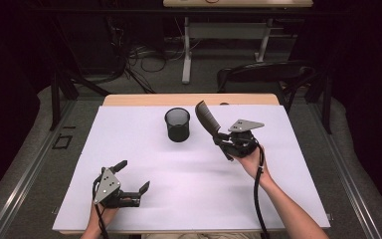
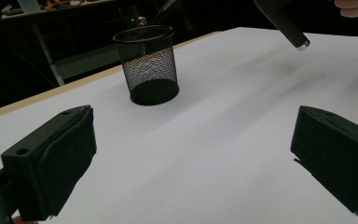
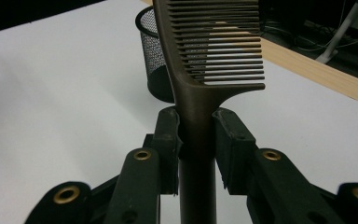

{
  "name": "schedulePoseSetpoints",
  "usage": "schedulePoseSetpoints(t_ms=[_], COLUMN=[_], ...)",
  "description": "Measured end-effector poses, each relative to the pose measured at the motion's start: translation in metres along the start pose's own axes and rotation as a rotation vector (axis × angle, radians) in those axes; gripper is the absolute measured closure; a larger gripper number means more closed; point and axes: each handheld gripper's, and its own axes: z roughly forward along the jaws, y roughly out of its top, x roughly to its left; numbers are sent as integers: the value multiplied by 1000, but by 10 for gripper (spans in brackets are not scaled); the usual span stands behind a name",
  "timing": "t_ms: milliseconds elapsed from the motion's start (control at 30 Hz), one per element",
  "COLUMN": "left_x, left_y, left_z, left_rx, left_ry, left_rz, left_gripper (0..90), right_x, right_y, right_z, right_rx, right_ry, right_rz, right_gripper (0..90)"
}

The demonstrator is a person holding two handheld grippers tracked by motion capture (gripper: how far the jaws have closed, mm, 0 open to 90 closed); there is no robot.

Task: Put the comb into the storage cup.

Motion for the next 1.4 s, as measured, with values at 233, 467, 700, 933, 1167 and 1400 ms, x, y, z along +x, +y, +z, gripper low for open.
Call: schedulePoseSetpoints(t_ms=[233, 467, 700, 933, 1167, 1400], left_x=[0, 0, -1, 1, 0, 0], left_y=[0, -1, -1, -1, -1, -1], left_z=[0, -1, -1, -3, -3, -3], left_rx=[-1, 1, 5, 2, 3, 3], left_ry=[3, 7, 9, 18, 13, 14], left_rz=[-1, -6, -9, -8, -3, -4], left_gripper=[1, 1, 1, 1, 1, 1], right_x=[1, 2, 4, 4, 4, 4], right_y=[5, 10, 17, 26, 32, 36], right_z=[-6, -6, -8, -7, -2, 1], right_rx=[-47, -75, -98, -118, -135, -150], right_ry=[-12, -17, -19, -20, -15, -12], right_rz=[-7, -8, -12, -16, -12, -8], right_gripper=[721, 722, 722, 722, 722, 722])
